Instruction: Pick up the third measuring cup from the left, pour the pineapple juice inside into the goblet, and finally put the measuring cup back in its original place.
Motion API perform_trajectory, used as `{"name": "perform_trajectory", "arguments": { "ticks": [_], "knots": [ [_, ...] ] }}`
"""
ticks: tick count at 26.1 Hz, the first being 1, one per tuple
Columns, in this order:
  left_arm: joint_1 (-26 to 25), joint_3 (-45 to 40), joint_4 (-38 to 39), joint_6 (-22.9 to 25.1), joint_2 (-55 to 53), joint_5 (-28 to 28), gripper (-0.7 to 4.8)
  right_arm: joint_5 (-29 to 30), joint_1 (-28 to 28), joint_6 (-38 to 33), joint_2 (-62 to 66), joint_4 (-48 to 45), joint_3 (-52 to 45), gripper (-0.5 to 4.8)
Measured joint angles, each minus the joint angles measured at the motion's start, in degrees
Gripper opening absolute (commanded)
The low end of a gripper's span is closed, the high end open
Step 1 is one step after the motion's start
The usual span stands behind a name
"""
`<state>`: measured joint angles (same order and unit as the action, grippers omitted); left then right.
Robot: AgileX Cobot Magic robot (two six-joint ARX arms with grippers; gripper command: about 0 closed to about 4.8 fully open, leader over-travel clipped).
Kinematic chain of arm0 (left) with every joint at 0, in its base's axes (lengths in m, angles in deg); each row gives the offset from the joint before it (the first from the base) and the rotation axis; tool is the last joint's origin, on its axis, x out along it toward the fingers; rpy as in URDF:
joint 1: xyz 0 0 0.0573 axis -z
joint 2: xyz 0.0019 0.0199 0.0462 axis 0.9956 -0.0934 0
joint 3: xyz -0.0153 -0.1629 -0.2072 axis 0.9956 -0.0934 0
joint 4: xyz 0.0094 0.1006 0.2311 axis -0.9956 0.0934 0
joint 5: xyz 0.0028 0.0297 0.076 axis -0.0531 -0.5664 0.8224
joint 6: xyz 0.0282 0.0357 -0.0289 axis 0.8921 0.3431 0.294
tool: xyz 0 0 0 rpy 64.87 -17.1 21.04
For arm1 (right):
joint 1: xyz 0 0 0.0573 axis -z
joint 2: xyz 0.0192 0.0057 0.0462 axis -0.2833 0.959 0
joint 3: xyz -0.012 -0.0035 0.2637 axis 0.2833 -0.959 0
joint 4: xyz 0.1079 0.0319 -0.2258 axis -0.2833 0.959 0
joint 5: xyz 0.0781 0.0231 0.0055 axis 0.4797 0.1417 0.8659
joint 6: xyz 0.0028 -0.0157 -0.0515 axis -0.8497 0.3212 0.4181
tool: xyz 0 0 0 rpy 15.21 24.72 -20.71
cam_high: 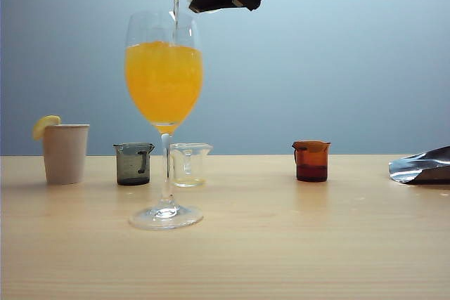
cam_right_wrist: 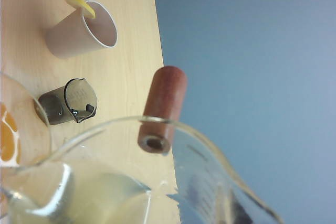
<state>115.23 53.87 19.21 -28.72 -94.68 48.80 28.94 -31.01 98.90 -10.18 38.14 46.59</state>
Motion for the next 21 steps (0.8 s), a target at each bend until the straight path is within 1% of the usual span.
{"name": "perform_trajectory", "arguments": {
  "ticks": [6,10,18,21],
  "knots": [
    [0.0,0.0,0.0,0.0,0.0,0.0,-0.05,0.0,0.0,0.5,0.0,0.0,0.0,2.05],
    [0.0,0.0,0.0,0.0,0.0,0.0,-0.05,0.0,0.0,2.8,0.0,0.0,0.0,2.05],
    [0.0,0.0,0.0,0.0,0.0,0.0,-0.05,0.0,0.0,3.3,0.0,0.0,0.0,2.05],
    [0.0,0.0,0.0,0.0,0.0,0.0,-0.05,0.0,0.0,4.5,0.0,0.0,0.0,2.05]
  ]
}}
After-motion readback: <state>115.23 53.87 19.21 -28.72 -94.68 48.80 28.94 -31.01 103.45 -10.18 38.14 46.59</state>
